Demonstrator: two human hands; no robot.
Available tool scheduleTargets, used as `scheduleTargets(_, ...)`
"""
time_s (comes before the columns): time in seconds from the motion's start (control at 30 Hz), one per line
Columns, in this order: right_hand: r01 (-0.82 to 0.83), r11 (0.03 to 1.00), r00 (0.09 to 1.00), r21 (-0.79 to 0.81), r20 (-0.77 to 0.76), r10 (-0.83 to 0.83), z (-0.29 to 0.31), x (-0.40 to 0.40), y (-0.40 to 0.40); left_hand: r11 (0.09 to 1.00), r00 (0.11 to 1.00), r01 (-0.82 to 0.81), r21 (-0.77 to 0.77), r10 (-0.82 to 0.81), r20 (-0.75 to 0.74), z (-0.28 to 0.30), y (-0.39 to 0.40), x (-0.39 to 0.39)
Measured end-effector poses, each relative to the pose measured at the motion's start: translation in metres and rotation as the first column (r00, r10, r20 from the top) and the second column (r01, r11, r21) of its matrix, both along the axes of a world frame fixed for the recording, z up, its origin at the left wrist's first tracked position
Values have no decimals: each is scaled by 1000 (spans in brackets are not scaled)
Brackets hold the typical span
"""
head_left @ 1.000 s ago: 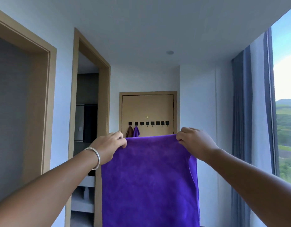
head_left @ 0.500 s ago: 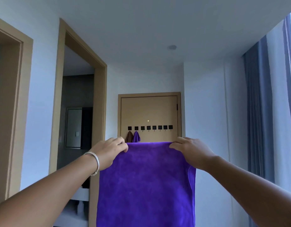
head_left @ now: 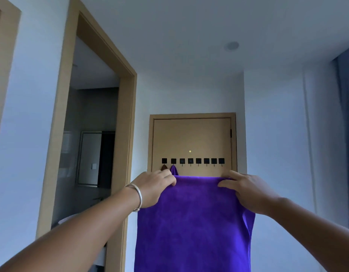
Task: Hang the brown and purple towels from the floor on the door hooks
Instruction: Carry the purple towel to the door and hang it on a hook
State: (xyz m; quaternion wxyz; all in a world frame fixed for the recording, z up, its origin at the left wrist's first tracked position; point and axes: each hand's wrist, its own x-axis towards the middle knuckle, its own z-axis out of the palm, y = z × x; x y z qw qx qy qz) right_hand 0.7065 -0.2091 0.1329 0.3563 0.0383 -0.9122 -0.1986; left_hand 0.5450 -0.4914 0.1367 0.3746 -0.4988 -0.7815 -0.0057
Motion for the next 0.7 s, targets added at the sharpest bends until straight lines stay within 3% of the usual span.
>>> scheduleTargets(0.37, -73, 997, 997, -39, -41, 71, -7, -162, 42, 999, 999, -39, -27, 39, 1, -2, 41, -141)
scheduleTargets(0.7, -144, 985, 986, 94, -76, 151, -7, -302, 117, 999, 997, -42, -21, 40, -72, -2, 117, -288)
